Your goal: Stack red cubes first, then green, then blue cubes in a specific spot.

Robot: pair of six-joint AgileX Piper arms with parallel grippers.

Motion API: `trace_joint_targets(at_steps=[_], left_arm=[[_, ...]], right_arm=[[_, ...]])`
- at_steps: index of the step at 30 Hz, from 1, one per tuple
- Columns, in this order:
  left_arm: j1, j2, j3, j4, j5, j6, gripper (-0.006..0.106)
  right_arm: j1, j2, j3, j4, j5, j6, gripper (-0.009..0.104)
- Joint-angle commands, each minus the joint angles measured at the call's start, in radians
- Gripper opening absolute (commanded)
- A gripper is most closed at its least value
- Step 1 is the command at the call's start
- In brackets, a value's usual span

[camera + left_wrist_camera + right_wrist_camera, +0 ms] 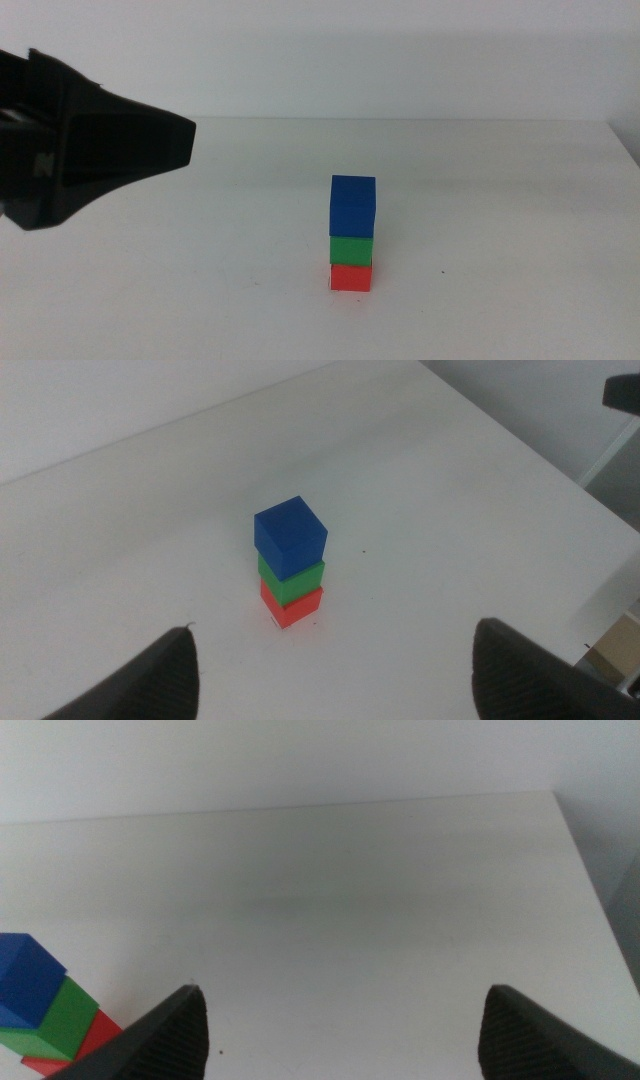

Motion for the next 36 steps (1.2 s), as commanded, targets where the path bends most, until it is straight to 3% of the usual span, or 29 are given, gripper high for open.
trace_joint_targets(at_steps=[1,13,17,21,29,36], left_arm=[[0.001,-0.005,0.002,0.001,-0.017,-0.008,0.094],[0.001,-0.010,0.004,0.002,-0.038,-0.008,0.094],[0.016,-0.051,0.107,-0.001,-0.184,-0.008,0.094],[0.134,-0.116,0.313,-0.006,-0.403,-0.008,0.094],[0.508,-0.306,0.569,0.021,-0.471,-0.008,0.094],[0.640,-0.486,0.787,0.079,-0.659,-0.008,0.094]], right_arm=[[-0.009,-0.010,0.013,0.012,-0.037,-0.029,0.083],[-0.009,-0.010,0.013,0.015,-0.037,-0.029,0.083],[-0.009,-0.010,0.013,0.019,-0.037,-0.029,0.083],[-0.009,-0.010,0.013,0.019,-0.037,-0.029,0.083],[-0.009,-0.010,0.013,0.019,-0.037,-0.029,0.083],[-0.009,-0.033,0.045,0.019,-0.088,-0.029,0.083]])
